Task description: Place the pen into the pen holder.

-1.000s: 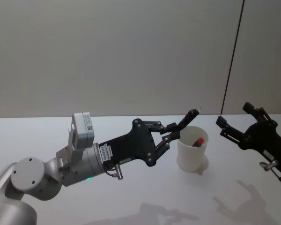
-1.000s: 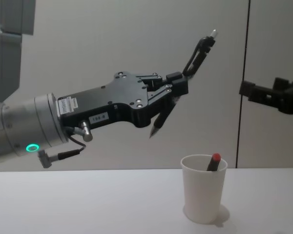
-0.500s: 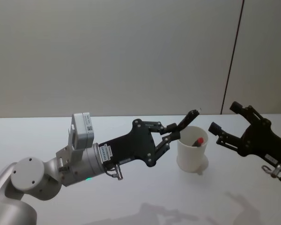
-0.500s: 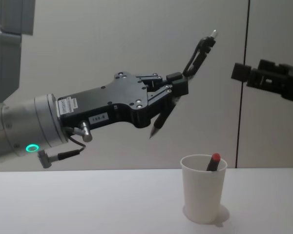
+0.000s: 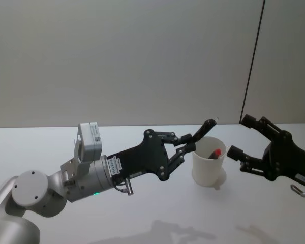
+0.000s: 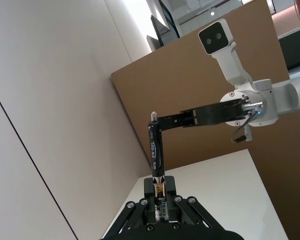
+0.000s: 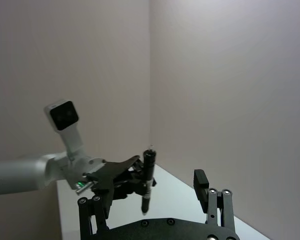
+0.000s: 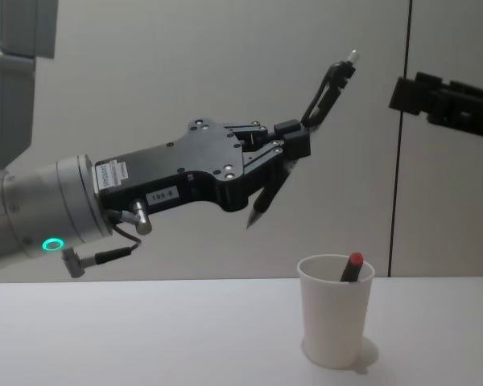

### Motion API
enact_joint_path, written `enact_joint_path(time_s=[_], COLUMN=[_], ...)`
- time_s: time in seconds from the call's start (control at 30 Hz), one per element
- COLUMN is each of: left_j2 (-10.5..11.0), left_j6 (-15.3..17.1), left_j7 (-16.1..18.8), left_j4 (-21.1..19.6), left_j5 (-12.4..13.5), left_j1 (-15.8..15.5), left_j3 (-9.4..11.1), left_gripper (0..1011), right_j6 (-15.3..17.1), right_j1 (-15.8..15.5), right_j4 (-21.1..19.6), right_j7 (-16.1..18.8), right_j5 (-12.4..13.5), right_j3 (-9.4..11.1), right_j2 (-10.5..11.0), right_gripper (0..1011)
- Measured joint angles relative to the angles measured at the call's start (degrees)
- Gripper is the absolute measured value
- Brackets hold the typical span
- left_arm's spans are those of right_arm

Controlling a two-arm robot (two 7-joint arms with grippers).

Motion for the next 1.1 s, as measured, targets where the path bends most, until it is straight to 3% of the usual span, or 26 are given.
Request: enact_joint_path(time_s=[0.43, 0.6, 0.87, 1.1], left_j2=[-0.01, 0.0, 0.0, 0.0], left_j6=[0.0, 0.0, 0.0, 0.0], left_j7=[-0.03, -0.03, -0.03, -0.03], left_j4=[0.0, 0.0, 0.0, 0.0], left_j5=[0.01, 0.01, 0.01, 0.01], left_j1=[0.0, 0.0, 0.0, 0.0], left_j3=[0.0, 0.0, 0.0, 0.0], left_gripper=[127, 127, 129, 127], right_j6=[0.86, 0.82, 0.43, -0.17], right_j1=[5.51, 7.15, 7.7, 6.93], right_j4=[6.16, 8.21, 8.85, 7.57], right_j7=[12.93, 15.51, 15.65, 12.23], right_j5=[3.08, 3.45, 3.85, 3.83], right_j3=[-1.34, -1.91, -2.47, -2.82], right_j2=[0.58, 0.44, 0.64, 0.88], right_gripper=[1001, 1001, 1001, 1001])
